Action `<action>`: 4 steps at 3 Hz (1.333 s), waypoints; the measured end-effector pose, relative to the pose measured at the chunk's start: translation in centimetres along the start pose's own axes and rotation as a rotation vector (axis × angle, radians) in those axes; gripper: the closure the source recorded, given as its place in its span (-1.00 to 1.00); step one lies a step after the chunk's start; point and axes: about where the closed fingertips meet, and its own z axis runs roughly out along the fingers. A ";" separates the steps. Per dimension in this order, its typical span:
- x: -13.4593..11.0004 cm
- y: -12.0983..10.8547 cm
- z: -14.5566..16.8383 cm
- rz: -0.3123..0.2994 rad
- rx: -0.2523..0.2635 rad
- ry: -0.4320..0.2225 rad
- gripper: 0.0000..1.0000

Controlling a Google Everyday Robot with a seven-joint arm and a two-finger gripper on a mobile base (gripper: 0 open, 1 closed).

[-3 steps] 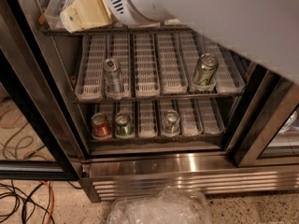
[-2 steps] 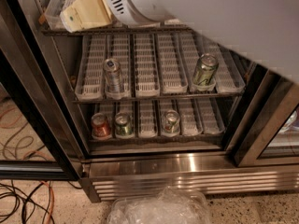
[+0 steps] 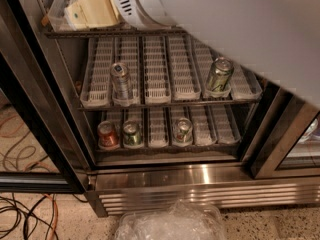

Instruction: Pick blue plastic bottle from top shelf of fridge

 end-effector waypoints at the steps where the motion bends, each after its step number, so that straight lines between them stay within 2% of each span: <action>1: 1.6 -0.4 1.1 0.045 0.042 -0.072 -1.00; 2: 1.8 -2.1 0.9 0.082 0.090 -0.147 -1.00; 3: 0.7 -3.6 -0.4 0.118 0.163 -0.184 -1.00; 4: -0.6 -3.5 0.0 0.170 0.200 -0.202 -1.00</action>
Offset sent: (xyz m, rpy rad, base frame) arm 0.0687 0.0005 -0.0759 0.6399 0.0304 -0.3862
